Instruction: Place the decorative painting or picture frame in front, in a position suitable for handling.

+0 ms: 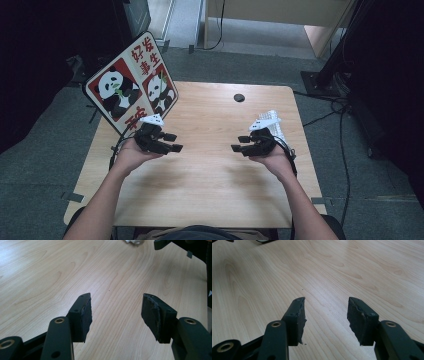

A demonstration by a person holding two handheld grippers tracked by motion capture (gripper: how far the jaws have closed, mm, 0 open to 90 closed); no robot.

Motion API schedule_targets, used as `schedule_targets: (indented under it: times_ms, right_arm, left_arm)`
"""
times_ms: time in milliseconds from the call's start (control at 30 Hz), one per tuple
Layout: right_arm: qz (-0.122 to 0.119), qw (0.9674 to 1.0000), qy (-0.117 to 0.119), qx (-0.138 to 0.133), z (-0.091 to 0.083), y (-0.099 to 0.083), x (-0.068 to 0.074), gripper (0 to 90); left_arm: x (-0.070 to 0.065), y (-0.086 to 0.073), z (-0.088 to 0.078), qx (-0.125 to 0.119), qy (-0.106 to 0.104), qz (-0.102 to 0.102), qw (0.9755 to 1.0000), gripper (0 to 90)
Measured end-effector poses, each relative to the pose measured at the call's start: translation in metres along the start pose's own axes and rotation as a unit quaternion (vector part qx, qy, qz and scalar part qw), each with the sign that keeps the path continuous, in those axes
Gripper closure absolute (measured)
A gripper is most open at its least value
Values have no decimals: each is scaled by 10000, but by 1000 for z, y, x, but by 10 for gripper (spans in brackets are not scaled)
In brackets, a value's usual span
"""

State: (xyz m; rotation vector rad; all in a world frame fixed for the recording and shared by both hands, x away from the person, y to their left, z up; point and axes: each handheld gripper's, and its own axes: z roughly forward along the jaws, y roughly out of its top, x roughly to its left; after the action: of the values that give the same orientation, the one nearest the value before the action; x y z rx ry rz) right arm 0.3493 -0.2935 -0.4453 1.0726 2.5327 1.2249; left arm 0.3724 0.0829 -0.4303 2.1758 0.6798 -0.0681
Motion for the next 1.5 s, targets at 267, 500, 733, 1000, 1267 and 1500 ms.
schedule_targets:
  times_ms: [267, 500, 733, 1000, 1267, 1500]
  right_arm:
    - [119, 9999, -51, -11, 0, -1, -6, 472]
    - [223, 9997, -44, 0, -1, -2, -9, 468]
    - [248, 9997, -22, -11, 0, 0, -10, 468]
    - [309, 9995, -65, -32, -2, -1, -11, 468]
    - [261, 9996, -54, -43, -2, 0, -10, 468]
    - [251, 9997, -53, -54, -4, -1, -10, 467]
  left_arm:
    - [2, 0, 1, 53, 34, -23, 10000, 414]
    - [4, 0, 3, 102, 0, -15, 9999, 416]
    - [5, 0, 3, 85, -22, -32, 10000, 415]
    - [8, 0, 0, 23, -18, -120, 9999, 416]
    - [8, 1, -1, 72, -20, -131, 9999, 420]
    - [8, 1, -7, 60, -15, -131, 9999, 419]
